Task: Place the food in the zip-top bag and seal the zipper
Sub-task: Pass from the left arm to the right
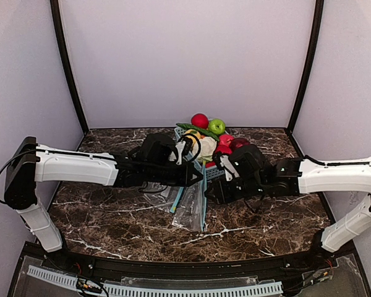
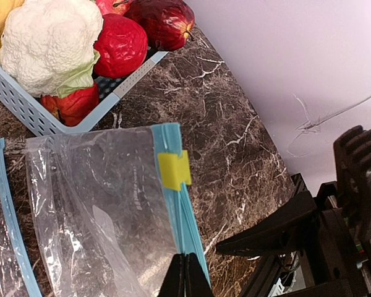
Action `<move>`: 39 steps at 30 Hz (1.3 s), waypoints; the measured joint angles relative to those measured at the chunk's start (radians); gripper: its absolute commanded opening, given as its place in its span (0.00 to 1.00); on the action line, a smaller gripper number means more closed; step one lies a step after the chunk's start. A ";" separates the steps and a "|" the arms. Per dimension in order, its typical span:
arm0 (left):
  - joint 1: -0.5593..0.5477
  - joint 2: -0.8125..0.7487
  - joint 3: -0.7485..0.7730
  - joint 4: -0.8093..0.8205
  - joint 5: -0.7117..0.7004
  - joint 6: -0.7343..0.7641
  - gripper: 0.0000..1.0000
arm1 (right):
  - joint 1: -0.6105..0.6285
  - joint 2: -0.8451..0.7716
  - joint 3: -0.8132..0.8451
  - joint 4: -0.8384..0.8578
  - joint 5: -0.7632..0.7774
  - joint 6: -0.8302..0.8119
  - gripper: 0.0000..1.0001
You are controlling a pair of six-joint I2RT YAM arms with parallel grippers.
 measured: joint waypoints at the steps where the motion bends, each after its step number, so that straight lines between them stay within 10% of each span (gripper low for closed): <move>1: 0.000 0.000 0.000 0.000 -0.001 0.000 0.01 | 0.000 0.007 0.001 0.000 0.000 0.003 0.43; 10: 0.000 -0.013 -0.006 0.001 -0.011 0.000 0.01 | 0.000 0.083 0.012 0.000 0.007 0.032 0.33; 17: 0.000 -0.016 -0.009 0.000 -0.021 0.002 0.01 | 0.002 0.103 0.022 0.007 0.018 0.057 0.00; 28: 0.000 -0.067 -0.018 -0.112 -0.143 0.042 0.01 | 0.004 0.077 0.022 0.011 0.055 0.071 0.00; 39: -0.008 -0.058 -0.016 -0.077 -0.099 0.027 0.50 | 0.005 0.074 0.026 0.017 0.078 0.071 0.00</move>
